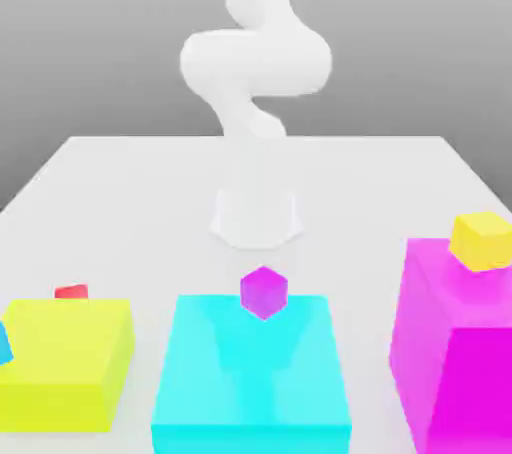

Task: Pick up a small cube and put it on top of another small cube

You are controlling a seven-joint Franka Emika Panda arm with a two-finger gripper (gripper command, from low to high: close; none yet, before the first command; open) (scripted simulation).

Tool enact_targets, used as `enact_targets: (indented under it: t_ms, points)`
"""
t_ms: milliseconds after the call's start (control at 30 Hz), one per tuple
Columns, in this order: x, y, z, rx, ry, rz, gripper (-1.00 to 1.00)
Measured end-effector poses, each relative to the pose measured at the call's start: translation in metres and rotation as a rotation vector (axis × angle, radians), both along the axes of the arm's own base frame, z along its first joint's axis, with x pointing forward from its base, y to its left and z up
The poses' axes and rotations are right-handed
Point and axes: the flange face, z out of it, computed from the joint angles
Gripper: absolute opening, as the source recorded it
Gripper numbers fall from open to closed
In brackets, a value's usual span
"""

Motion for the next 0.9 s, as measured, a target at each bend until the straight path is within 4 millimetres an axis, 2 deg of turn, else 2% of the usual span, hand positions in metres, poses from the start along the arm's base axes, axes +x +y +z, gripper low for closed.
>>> enact_targets:
  t_ms: [200, 433, 667, 900]
  points:
    - [0.036, -0.050, -0.071, 0.212, 0.097, -0.311, 0.00]
    - [0.053, -0.108, -0.157, 0.431, 0.185, -0.690, 0.00]
    - [0.046, -0.163, -0.245, 0.624, 0.248, -1.095, 0.00]
    - [0.016, -0.210, -0.330, 0.787, 0.281, -1.521, 0.00]
